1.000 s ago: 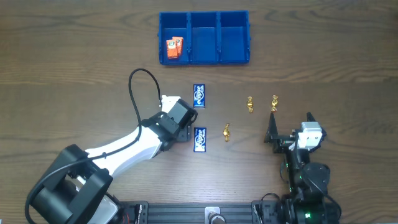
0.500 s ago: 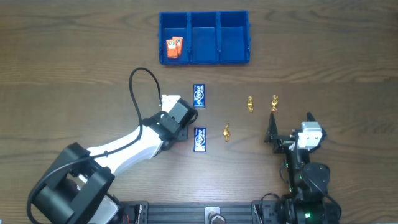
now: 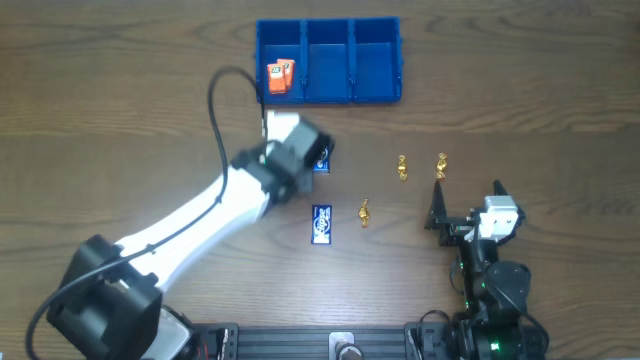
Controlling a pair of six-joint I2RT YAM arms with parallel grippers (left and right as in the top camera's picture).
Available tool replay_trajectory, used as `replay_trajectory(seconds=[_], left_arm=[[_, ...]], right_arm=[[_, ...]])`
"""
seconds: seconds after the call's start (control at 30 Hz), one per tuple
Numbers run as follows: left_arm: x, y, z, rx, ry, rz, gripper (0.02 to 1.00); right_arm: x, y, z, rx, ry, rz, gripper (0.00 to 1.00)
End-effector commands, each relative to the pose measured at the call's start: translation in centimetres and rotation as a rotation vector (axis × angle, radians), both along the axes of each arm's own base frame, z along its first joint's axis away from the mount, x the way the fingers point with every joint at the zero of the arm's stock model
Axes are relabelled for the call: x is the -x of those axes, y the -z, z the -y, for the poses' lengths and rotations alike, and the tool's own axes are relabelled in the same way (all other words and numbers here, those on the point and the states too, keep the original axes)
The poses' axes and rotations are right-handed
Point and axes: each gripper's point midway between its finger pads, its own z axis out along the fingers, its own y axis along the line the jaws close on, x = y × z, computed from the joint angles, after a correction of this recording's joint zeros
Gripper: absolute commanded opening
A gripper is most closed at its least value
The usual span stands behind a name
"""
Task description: Sort Candies Into Trays
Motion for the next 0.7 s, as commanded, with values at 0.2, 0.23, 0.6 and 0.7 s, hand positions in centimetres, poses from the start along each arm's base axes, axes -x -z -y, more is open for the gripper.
replay_trajectory(seconds=[0.2, 0.23, 0.6, 0.7], left_arm=[[-16.2, -14.3, -1.5, 0.082, -0.088, 0.291, 0.286], [-17.0, -13.9, -1.4, 0.081, -0.081, 0.282, 0.286], [-21.8, -1.9, -1.8, 0.065, -0.085, 0.058, 0.290], [-21.8, -1.5, -1.9, 0.059, -0.082, 0.052, 0.292]], right_arm=[[0.0, 0.1, 0.1, 0.012, 0.002, -0.002, 0.998], [0.0, 0.1, 0.1, 0.012, 0.002, -0.002, 0.998], [0.0, 0.1, 0.1, 0.012, 0.002, -0.002, 0.998], [0.0, 0.1, 0.1, 0.012, 0.002, -0.002, 0.998]])
